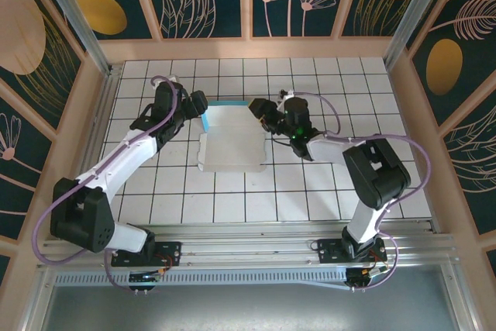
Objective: Fold the paper box
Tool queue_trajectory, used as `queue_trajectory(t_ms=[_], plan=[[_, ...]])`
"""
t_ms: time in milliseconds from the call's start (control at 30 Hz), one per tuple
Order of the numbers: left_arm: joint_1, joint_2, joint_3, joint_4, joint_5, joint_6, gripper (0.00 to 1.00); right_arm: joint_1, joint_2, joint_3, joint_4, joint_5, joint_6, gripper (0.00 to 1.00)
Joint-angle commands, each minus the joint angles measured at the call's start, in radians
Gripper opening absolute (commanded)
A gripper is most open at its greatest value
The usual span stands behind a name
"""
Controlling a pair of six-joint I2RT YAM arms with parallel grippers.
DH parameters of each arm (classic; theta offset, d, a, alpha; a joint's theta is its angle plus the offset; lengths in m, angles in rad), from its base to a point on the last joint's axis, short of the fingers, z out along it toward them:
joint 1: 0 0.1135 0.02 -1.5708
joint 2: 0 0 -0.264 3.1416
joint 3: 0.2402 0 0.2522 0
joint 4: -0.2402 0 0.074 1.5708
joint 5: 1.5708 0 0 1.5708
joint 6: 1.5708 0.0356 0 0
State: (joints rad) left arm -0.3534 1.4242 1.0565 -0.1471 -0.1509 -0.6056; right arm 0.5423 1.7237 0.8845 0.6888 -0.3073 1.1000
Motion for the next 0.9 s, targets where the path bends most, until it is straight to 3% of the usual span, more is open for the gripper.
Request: queue_trajectory(t_ms=[0,133,200,300,400,600,767,867], plan=[[0.002,0.030,0.024,-0.015,-0.001,0.013,0.86,-0.001,-0.101,-0.047,-0.049,0.049,-0.030,0.55],[0.012,0.078,0.084,-0.052,0.037,0.007,0.86,-0.001,-0.234,-0.034,-0.254,0.101,-0.134,0.56],[0.026,0.108,0.112,-0.047,0.106,-0.005,0.86,-0.001,-0.273,0.057,-0.474,0.159,-0.265,0.56],[0.042,0.154,0.155,-0.039,0.161,0.004,0.86,-0.028,-0.189,0.302,-0.879,0.278,-0.492,0.54],[0.060,0.211,0.215,-0.067,0.193,0.027,0.83,-0.056,-0.059,0.512,-1.140,0.284,-0.611,0.51],[0.078,0.325,0.287,-0.082,0.325,0.045,0.78,-0.052,0.072,0.690,-1.232,0.206,-0.565,0.50],[0.079,0.384,0.303,-0.101,0.292,0.076,0.77,-0.043,0.145,0.740,-1.217,0.174,-0.508,0.45],[0.079,0.404,0.301,-0.106,0.287,0.085,0.75,-0.027,0.161,0.742,-1.202,0.224,-0.482,0.43]])
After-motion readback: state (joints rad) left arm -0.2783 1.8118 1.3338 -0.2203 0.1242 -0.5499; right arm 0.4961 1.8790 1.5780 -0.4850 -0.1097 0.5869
